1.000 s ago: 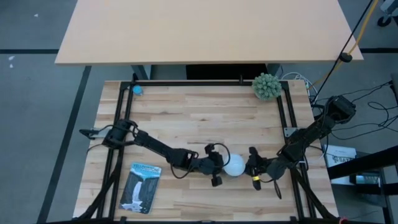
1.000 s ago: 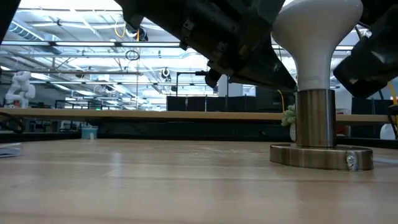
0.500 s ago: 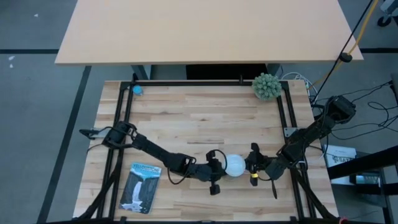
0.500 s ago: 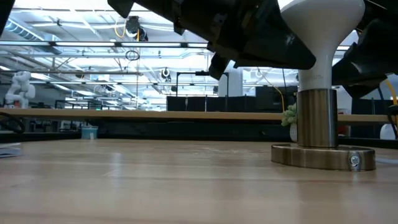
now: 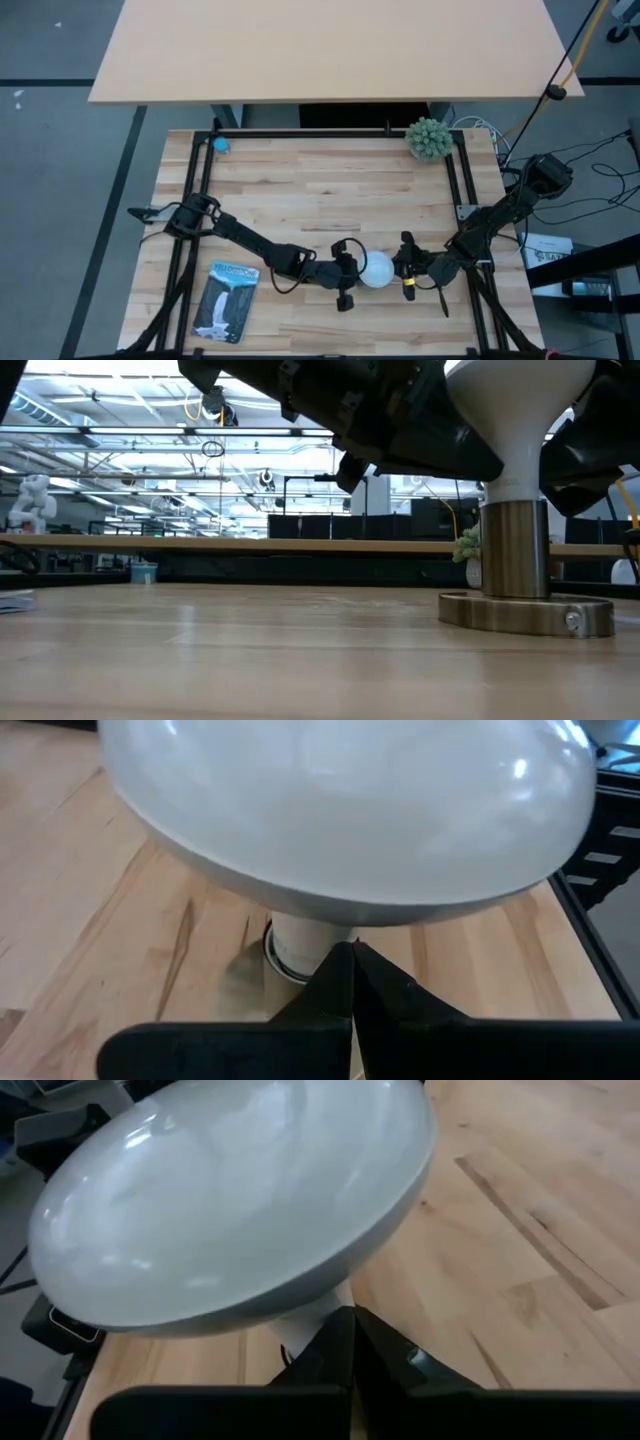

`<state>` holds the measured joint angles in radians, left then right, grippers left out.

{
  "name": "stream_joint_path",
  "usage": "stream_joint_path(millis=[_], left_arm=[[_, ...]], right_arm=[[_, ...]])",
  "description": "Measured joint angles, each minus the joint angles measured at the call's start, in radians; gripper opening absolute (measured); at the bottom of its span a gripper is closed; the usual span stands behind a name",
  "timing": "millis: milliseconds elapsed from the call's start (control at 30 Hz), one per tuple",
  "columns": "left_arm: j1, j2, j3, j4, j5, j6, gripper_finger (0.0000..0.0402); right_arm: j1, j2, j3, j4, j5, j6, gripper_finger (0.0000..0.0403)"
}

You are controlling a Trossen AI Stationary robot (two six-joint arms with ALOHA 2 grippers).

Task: Screw lightbulb
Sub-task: Insert the lightbulb into the bronze lamp socket

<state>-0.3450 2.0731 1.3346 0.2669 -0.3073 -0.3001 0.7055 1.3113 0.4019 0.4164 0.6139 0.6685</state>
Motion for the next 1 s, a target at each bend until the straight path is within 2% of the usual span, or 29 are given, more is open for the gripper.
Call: stream_joint_path(millis=[300, 533, 700, 833, 1000], left_arm=[[0.002, 0.0, 0.0, -0.029, -0.028, -0.001, 0.0], [0.021, 0.0, 0.0, -0.027, -0.106, 0.014, 0.0], [0.028, 0.0, 0.0, -0.031, -0.104, -0.003, 0.0], [0.012, 0.0, 0.0, -0.054, -0.104, -0.006, 0.0], [-0.031, 0.0, 0.0, -0.049, -0.093, -0.018, 0.0]], right_arm=[[0.002, 0.0, 0.0, -0.004, -0.023, 0.019, 0.0], [0.003, 0.0, 0.004, 0.026, -0.108, 0.027, 0.0], [0.004, 0.0, 0.004, 0.014, -0.148, 0.029, 0.0], [0.003, 0.0, 0.004, -0.048, -0.139, 0.063, 0.0], [0.003, 0.0, 0.003, -0.104, -0.065, 0.079, 0.0]])
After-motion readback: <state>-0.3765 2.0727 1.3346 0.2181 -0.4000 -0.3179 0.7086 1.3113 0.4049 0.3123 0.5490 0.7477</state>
